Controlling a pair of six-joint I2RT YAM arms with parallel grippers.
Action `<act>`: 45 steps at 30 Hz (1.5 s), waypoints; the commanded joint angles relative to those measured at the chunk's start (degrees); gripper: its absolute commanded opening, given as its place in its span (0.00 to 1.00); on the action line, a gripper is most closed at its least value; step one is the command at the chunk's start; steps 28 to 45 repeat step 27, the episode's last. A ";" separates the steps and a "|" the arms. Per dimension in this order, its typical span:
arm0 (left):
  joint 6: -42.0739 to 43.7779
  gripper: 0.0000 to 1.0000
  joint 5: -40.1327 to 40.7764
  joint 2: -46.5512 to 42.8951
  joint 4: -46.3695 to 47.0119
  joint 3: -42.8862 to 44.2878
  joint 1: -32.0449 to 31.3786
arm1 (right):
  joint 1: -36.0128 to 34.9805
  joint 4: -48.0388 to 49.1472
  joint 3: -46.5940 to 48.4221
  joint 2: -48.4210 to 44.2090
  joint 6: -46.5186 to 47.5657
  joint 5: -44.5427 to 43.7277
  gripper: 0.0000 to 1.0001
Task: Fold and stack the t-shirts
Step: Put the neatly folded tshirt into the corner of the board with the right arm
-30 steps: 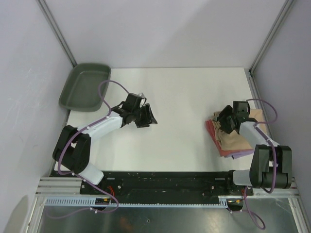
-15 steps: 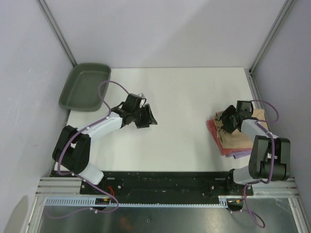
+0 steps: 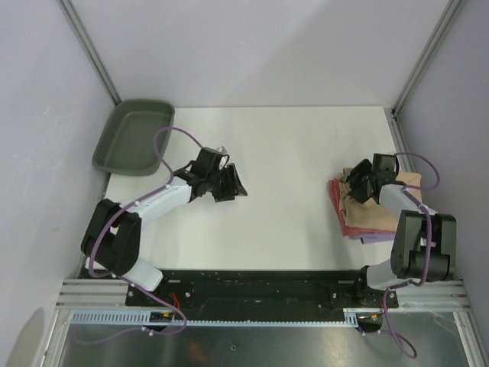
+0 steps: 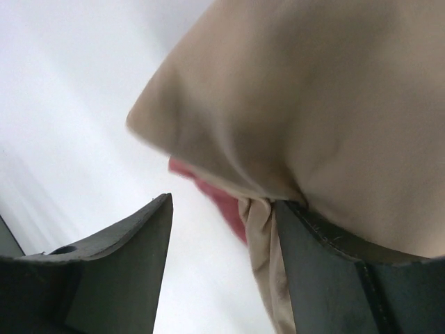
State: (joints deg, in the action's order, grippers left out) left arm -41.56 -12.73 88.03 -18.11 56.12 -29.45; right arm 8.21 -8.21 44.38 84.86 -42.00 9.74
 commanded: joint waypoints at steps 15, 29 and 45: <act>10.90 0.99 3.65 -21.14 0.70 -6.48 0.05 | -31.16 -15.57 13.91 -20.66 5.26 -11.15 0.84; 12.72 0.99 11.29 -31.15 -2.51 -9.61 0.18 | -34.30 -14.17 14.68 -21.86 4.81 -12.95 0.91; 12.72 0.99 11.29 -31.15 -2.51 -9.61 0.18 | -34.30 -14.17 14.68 -21.86 4.81 -12.95 0.91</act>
